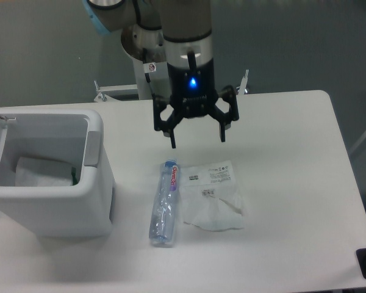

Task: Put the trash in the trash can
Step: 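Lower the gripper onto the clear plastic water bottle, then close the gripper on the bottle's cap end and lift it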

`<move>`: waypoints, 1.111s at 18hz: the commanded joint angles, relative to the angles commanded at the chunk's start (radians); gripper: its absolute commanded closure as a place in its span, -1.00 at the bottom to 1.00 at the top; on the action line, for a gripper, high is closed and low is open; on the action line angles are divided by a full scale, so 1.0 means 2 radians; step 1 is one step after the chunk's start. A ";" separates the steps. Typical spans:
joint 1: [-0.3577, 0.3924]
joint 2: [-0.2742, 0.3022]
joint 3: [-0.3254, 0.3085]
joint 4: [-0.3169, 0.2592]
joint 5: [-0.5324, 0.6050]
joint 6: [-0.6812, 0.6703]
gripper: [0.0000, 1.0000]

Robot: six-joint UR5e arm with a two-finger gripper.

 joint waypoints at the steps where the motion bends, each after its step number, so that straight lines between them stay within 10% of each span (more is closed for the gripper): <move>1: -0.001 -0.007 -0.001 0.002 0.005 0.000 -1.00; 20: -0.067 -0.189 -0.013 0.021 0.009 -0.021 -1.00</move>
